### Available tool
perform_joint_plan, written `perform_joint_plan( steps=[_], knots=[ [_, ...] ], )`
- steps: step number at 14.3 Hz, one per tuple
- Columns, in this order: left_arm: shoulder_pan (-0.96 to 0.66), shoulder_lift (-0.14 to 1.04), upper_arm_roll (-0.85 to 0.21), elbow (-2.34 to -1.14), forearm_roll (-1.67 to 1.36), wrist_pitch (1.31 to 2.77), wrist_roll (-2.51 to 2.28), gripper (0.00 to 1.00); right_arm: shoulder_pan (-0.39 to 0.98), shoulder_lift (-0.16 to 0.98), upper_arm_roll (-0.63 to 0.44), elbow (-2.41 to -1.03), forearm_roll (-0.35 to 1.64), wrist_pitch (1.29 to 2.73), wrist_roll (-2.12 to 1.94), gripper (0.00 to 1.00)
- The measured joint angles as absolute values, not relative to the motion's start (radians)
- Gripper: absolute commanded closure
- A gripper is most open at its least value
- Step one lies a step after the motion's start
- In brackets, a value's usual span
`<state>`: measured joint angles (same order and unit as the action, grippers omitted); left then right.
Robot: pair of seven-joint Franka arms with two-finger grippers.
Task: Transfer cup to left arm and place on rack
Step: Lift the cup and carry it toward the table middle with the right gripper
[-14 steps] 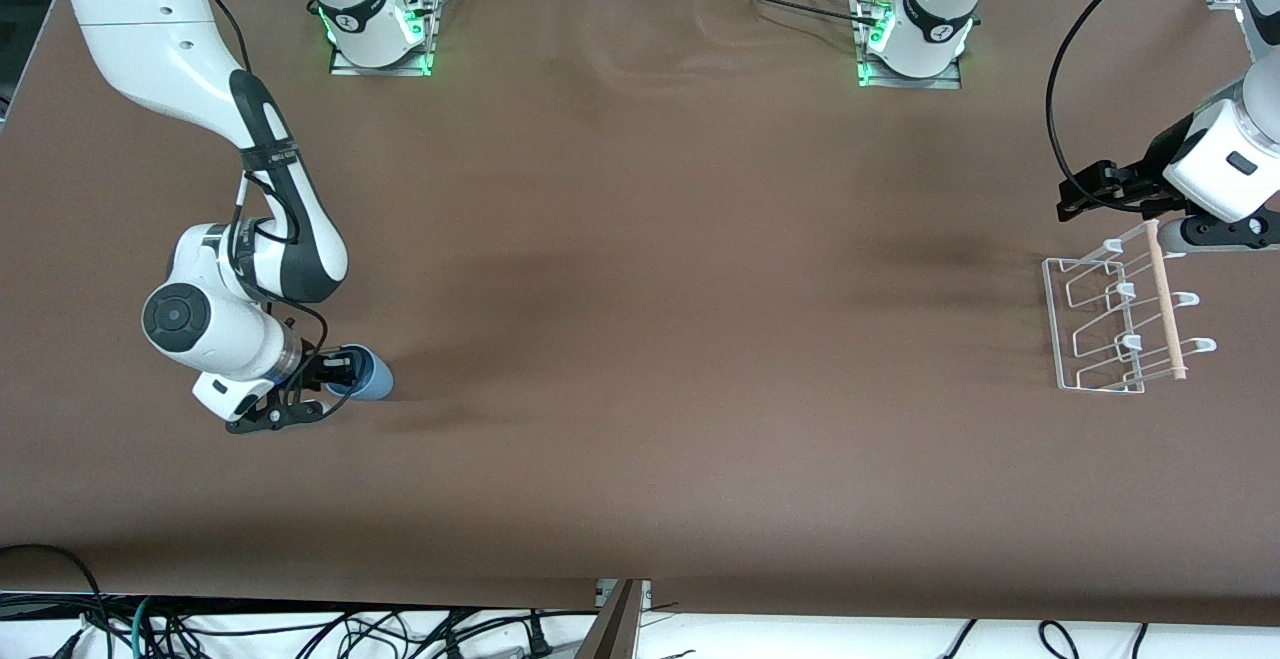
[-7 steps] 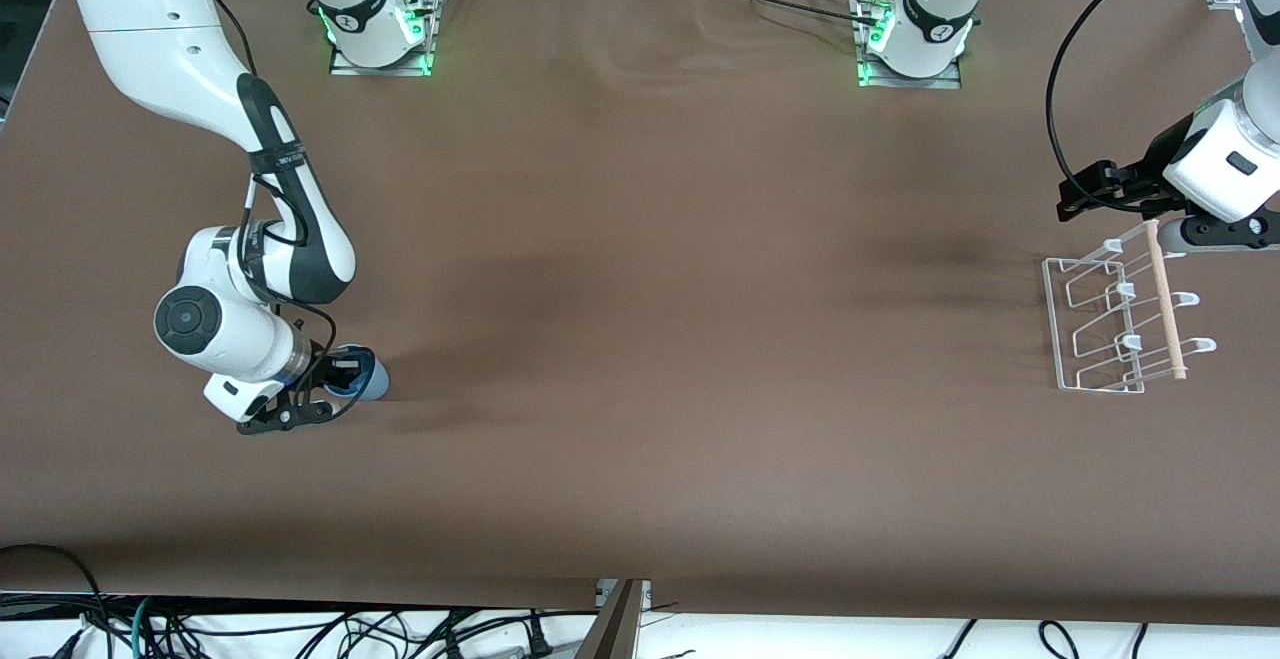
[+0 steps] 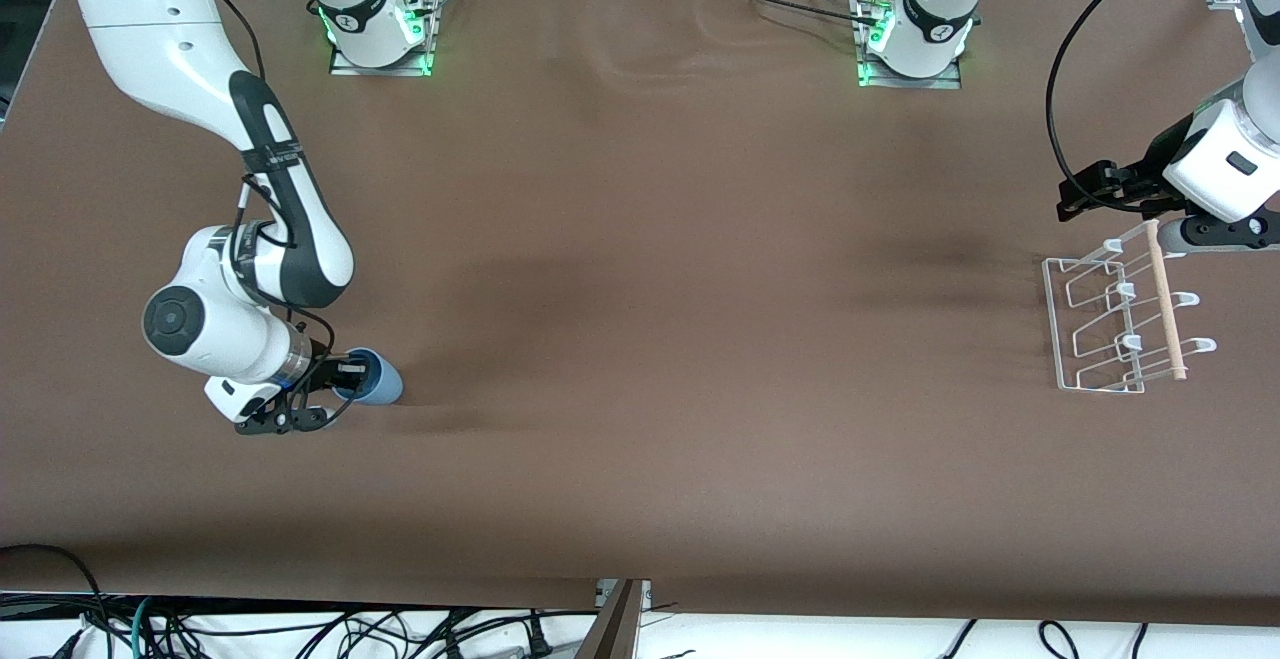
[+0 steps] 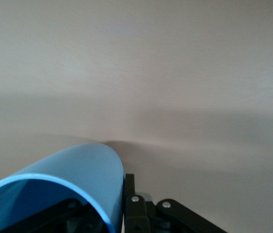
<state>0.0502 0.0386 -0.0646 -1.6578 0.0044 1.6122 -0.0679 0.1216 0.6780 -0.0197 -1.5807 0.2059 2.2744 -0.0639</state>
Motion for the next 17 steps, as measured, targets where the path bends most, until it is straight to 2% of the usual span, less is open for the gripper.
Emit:
perform_joint_plan(
  steps=[3, 7, 14, 17],
  knots=[
    [0.05, 0.039, -0.065, -1.658, 0.004, 1.612, -0.068, 0.0, 0.124, 0.654, 0.024, -1.476, 0.345, 2.125, 0.078, 1.0],
    [0.05, 0.039, -0.065, -1.658, 0.004, 1.612, -0.068, 0.0, 0.13, 0.63, 0.149, -1.31, 0.367, 1.947, 0.39, 1.0],
    [0.047, 0.059, -0.066, -1.658, -0.07, 1.611, -0.068, 0.0, 0.137, 0.583, 0.491, -1.205, 0.371, 1.931, 0.908, 1.0],
    [0.038, 0.078, -0.069, -1.658, -0.089, 1.611, -0.067, 0.0, 0.141, 0.58, 0.587, -1.176, 0.371, 1.947, 1.028, 1.0]
  ],
)
